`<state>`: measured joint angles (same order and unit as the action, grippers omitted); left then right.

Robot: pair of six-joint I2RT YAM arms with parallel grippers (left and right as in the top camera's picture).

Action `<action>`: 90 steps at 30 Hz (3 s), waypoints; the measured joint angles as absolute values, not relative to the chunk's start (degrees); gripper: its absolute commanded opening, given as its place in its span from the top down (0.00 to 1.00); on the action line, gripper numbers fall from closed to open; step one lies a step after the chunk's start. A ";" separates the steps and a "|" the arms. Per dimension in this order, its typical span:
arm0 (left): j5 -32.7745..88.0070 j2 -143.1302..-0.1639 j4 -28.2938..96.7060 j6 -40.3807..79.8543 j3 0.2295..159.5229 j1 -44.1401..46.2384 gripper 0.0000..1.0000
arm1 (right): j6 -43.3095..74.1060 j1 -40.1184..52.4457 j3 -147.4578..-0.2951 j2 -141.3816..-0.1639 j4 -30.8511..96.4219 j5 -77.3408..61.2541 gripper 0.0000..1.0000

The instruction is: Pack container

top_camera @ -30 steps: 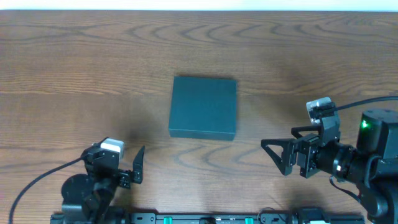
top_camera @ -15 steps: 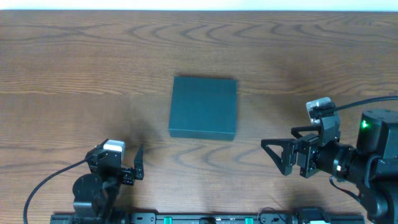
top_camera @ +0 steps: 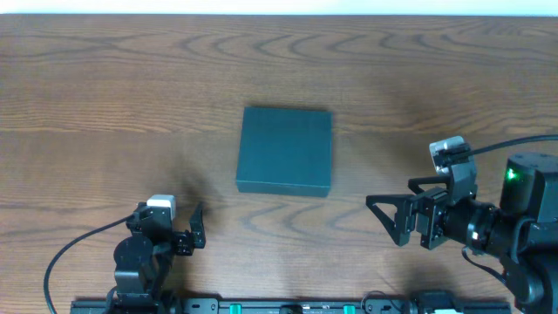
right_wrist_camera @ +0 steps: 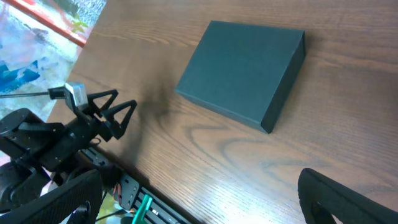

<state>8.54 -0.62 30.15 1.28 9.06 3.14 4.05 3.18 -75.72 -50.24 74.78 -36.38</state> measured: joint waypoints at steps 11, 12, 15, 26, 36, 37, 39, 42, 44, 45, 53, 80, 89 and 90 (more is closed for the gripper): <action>8.54 -0.62 30.15 2.85 9.06 3.14 0.05 | 4.05 3.18 -75.72 -50.24 74.78 -36.38 0.01; 8.54 -0.62 30.15 2.94 9.06 3.14 0.05 | 4.05 3.18 -75.72 -50.24 74.78 -36.38 0.01; 8.54 -0.62 30.15 3.01 9.06 3.14 0.05 | 4.05 3.18 -75.72 -50.24 74.76 -36.38 0.01; 8.54 -0.62 30.15 3.01 9.06 3.14 0.05 | 4.05 3.18 -75.72 -50.24 74.78 -36.38 0.01; 8.54 -0.62 30.15 3.01 9.06 3.14 0.05 | 3.57 3.18 -73.91 -48.95 70.52 -26.55 0.01; 8.54 -0.62 30.15 3.01 9.06 3.14 0.05 | 3.14 3.18 -72.27 -47.88 68.55 -24.97 0.01; 8.54 -0.62 30.11 3.01 9.06 3.14 0.05 | 1.87 3.18 -67.94 -44.77 63.81 -22.83 0.01; 8.54 -0.60 30.11 3.01 9.06 3.14 0.05 | 0.12 3.18 -59.72 -38.50 56.16 -20.14 0.01; 8.54 -0.60 30.11 3.01 9.06 3.14 0.05 | -0.58 3.18 -54.19 -34.50 51.99 -18.61 0.01; 8.54 -0.60 30.09 3.01 9.06 3.14 0.05 | -0.89 3.18 -50.63 -32.10 50.11 -17.93 0.01; 8.54 -0.58 30.09 3.01 9.06 3.14 0.05 | -1.96 3.18 -28.36 -17.28 42.37 -15.75 0.01; 8.54 -0.58 30.09 3.01 9.06 3.14 0.05 | -1.98 3.18 -9.93 -0.84 41.43 -15.64 0.01; 8.54 -0.58 30.09 3.01 9.06 3.14 0.05 | -1.98 3.18 -9.93 -0.84 41.41 -15.64 0.01; 8.54 -0.58 30.09 3.01 9.06 3.14 0.05 | -1.98 3.18 -9.93 -0.84 41.43 -15.62 0.01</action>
<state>8.54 -0.58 30.09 3.01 9.06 3.14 -1.98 3.18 -9.93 -0.84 41.43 -15.62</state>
